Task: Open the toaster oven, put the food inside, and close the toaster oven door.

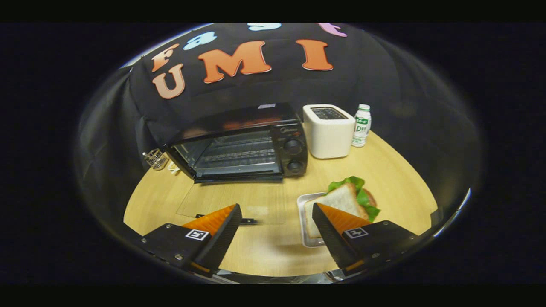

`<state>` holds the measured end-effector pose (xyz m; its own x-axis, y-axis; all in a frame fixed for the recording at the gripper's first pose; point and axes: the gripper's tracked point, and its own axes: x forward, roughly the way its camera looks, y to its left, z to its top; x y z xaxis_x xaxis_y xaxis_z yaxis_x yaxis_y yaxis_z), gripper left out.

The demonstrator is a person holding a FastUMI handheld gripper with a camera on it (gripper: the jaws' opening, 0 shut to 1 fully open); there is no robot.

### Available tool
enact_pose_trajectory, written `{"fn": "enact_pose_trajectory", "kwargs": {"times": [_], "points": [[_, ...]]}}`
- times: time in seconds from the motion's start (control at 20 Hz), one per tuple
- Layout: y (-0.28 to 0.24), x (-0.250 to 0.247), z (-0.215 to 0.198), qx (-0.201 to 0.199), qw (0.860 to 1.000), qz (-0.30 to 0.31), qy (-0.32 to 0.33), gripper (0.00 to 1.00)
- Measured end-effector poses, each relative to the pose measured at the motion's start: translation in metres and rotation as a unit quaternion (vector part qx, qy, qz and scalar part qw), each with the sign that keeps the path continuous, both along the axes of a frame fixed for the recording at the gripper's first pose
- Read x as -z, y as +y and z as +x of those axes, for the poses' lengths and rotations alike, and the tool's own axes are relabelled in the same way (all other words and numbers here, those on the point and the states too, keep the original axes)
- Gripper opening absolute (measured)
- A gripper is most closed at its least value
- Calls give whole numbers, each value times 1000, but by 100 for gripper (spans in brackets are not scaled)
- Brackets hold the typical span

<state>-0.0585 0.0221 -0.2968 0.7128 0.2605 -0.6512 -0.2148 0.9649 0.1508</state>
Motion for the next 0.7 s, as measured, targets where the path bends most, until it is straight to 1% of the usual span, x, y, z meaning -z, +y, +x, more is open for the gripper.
{"fn": "enact_pose_trajectory", "kwargs": {"times": [0.1, 0.3, 0.45, 0.5, 0.6, 0.7], "points": [[-24, -9, 4, 1, 1000, -4, 3, 99], [-69, -20, 19, 6, 999, -35, 12, 99], [-77, -11, 23, -5, 999, -24, 45, 100], [-76, -7, 25, -9, 998, -8, 59, 100], [-81, 4, 33, -5, 996, 11, 90, 100], [-91, 20, 38, -3, 993, 11, 117, 100]]}}
